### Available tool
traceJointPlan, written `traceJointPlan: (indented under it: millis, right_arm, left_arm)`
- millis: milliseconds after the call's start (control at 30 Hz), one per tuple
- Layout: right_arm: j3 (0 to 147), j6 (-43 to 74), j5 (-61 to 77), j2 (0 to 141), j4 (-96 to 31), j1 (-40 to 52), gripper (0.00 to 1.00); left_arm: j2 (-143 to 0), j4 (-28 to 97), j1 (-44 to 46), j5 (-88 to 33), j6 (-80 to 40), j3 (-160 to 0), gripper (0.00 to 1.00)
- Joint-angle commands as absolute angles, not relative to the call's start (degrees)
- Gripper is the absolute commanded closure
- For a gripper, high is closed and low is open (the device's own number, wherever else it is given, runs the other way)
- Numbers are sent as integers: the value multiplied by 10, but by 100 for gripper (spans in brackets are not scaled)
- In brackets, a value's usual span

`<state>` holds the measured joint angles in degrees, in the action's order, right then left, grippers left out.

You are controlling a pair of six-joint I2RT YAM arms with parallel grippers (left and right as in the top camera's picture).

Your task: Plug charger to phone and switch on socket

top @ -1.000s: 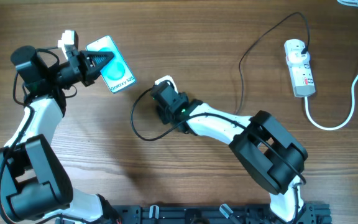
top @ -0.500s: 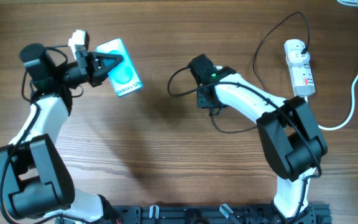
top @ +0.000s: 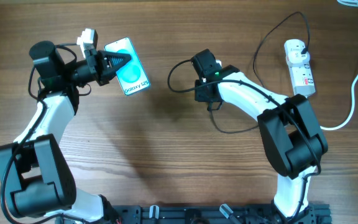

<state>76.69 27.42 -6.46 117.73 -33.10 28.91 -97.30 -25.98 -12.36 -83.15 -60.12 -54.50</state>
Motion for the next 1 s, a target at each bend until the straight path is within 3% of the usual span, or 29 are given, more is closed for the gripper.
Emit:
traceJointPlan:
  millis: [0,133,300,467,700,967]
  right_arm:
    - [749,284,-13,1232,-338,274,79]
    - [749,277,10,1232,-338,257,96]
    - [747,190,99,1232,-309,249,96]
    - [748,179,179,1206,-331,219,96]
    - [748,34,502,1145,-384,147,96]
    - [745,-225,799,1120,-564,144,96]
  left_arm:
    - [-972,-261,-121,-833,-588,-552,96]
    - [-972,-259,-118,-833,-588,-552,96]
    - [-972,-259,-115,-833,-588,-552,96]
    - [-972,-260,-114,-834,-587,-552,96]
    - [-972,-260,-98,-835,-566,-552,96]
    - [-972,-318,-55,-826,-541,-552,96]
